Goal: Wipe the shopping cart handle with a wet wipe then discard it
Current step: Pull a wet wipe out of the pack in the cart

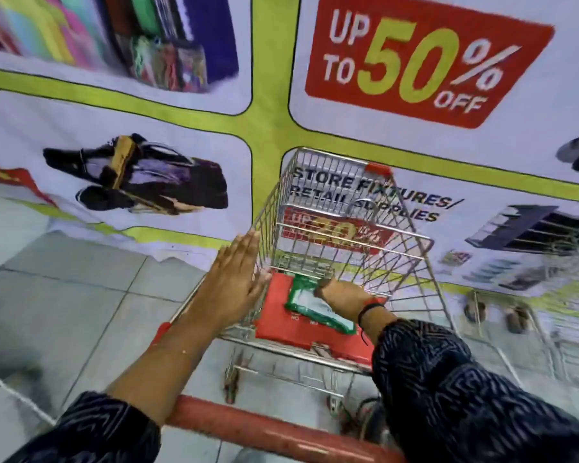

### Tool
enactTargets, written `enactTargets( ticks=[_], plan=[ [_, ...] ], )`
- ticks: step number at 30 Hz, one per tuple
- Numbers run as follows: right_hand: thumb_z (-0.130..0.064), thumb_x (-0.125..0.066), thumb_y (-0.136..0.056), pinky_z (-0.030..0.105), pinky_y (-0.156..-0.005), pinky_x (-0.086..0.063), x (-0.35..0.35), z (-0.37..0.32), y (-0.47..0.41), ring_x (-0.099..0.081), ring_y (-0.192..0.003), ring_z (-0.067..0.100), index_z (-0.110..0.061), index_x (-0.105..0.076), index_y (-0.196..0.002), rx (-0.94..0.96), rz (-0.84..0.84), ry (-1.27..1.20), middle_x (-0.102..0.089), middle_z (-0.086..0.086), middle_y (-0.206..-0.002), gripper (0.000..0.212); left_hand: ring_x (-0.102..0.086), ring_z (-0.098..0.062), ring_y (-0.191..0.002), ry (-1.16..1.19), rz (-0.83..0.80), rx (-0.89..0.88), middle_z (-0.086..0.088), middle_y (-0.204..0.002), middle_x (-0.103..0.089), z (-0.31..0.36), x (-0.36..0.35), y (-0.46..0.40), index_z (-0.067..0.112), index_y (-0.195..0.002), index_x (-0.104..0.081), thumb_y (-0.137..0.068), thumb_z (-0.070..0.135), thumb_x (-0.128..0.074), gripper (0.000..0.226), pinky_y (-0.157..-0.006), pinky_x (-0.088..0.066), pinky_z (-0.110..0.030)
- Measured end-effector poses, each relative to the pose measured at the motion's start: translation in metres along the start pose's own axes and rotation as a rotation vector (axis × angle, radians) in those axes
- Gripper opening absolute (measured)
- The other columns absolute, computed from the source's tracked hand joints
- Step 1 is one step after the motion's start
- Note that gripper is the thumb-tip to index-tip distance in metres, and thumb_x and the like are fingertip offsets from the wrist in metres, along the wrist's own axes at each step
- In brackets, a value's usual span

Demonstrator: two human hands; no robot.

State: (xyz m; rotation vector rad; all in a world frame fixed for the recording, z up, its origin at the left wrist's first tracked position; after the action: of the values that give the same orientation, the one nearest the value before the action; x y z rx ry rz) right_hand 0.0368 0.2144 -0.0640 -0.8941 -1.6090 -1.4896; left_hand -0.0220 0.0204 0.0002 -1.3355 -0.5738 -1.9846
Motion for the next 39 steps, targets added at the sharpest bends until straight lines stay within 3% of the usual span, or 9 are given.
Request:
enactTargets(
  ticks=[5,9,13,18,23,26,28,33,39],
  plan=[
    [0.001,-0.042,-0.093,0.039,-0.086,-0.052,-0.020,0.004,-0.021,-0.059,-0.103,0.034,0.001,-0.055,-0.114,-0.032,-0.044,-0.050,-0.058,0.021,-0.117,0.025,0.003,-0.026,-0.141,-0.188,-0.132,-0.076,-0.015,-0.153,0.003,-0.004,-0.027,-0.004,0.007,-0.139,0.008,-0.093,0.033,-0.031,0.065,-0.113,0.006,-0.033],
    [0.004,-0.041,-0.088,0.033,-0.063,-0.038,-0.032,0.006,-0.026,-0.061,-0.092,0.033,0.001,-0.055,-0.104,-0.040,-0.041,-0.031,-0.057,0.019,-0.096,0.020,0.012,-0.017,-0.139,-0.151,-0.156,-0.137,-0.007,-0.154,0.009,0.004,-0.032,-0.003,0.014,-0.139,0.011,-0.093,0.044,-0.027,0.067,-0.107,0.013,-0.028],
    [0.005,-0.043,-0.086,0.034,-0.061,-0.038,-0.037,0.004,-0.029,-0.061,-0.085,0.033,-0.006,-0.051,-0.087,-0.025,-0.014,0.000,-0.061,0.020,-0.099,0.014,0.024,-0.009,-0.129,-0.140,-0.174,-0.119,-0.004,-0.153,0.014,0.006,-0.032,-0.002,0.016,-0.136,0.018,-0.092,0.048,-0.022,0.068,-0.105,0.016,-0.026],
    [0.007,-0.041,-0.087,0.036,-0.061,-0.040,-0.036,0.006,-0.034,-0.061,-0.083,0.031,-0.013,-0.044,-0.082,-0.004,0.023,0.049,-0.061,0.017,-0.099,0.021,0.020,-0.012,-0.133,-0.132,-0.174,-0.114,-0.006,-0.153,0.014,0.006,-0.029,-0.002,0.015,-0.137,0.018,-0.092,0.048,-0.024,0.069,-0.106,0.015,-0.026],
    [0.006,-0.041,-0.089,0.038,-0.071,-0.050,-0.038,0.006,-0.035,-0.063,-0.091,0.032,-0.002,-0.056,-0.101,-0.055,0.033,0.053,-0.063,0.016,-0.105,0.021,0.016,-0.015,-0.138,-0.133,-0.166,-0.116,-0.005,-0.153,0.015,0.007,-0.030,-0.002,0.015,-0.136,0.018,-0.092,0.048,-0.024,0.070,-0.107,0.013,-0.026],
    [0.004,-0.042,-0.088,0.036,-0.069,-0.047,-0.038,0.005,-0.037,-0.062,-0.091,0.031,-0.004,-0.057,-0.100,-0.023,0.062,0.022,-0.063,0.015,-0.104,0.021,0.016,-0.014,-0.138,-0.125,-0.167,-0.114,-0.005,-0.153,0.014,0.006,-0.031,-0.003,0.015,-0.137,0.018,-0.091,0.049,-0.024,0.070,-0.108,0.012,-0.027],
    [0.003,-0.044,-0.088,0.037,-0.075,-0.051,-0.037,0.009,-0.036,-0.062,-0.094,0.029,-0.006,-0.057,-0.100,-0.026,0.087,-0.004,-0.064,0.013,-0.107,0.021,0.018,-0.011,-0.135,-0.119,-0.165,-0.120,-0.005,-0.153,0.013,0.006,-0.031,-0.003,0.015,-0.137,0.017,-0.091,0.049,-0.024,0.070,-0.108,0.013,-0.026],
    [0.004,-0.043,-0.087,0.038,-0.076,-0.052,-0.032,0.017,-0.027,-0.060,-0.093,0.027,-0.008,-0.054,-0.099,0.008,0.183,-0.021,-0.062,0.010,-0.108,0.020,0.021,-0.009,-0.131,-0.113,-0.177,-0.117,-0.006,-0.153,0.013,0.008,-0.029,-0.002,0.014,-0.137,0.016,-0.092,0.048,-0.025,0.070,-0.105,0.015,-0.025],
    [0.002,-0.043,-0.091,0.038,-0.083,-0.046,-0.034,0.019,-0.021,-0.055,-0.094,0.029,-0.003,-0.046,-0.114,0.020,0.203,-0.058,-0.054,0.017,-0.112,0.024,0.013,-0.015,-0.139,-0.109,-0.187,-0.119,-0.006,-0.154,0.012,0.010,-0.027,-0.001,0.013,-0.138,0.014,-0.092,0.048,-0.026,0.071,-0.105,0.015,-0.025]
  ],
)
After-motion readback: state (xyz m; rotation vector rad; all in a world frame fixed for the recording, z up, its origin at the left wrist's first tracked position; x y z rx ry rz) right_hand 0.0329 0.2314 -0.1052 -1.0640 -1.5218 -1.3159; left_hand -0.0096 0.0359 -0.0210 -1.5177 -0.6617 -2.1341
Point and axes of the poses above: each hand's wrist, its own y-axis away from the middle knuckle, its own x-axis out of the back of the hand, z = x × y, the point moved 3 cm from there along -y, towards the middle knuckle
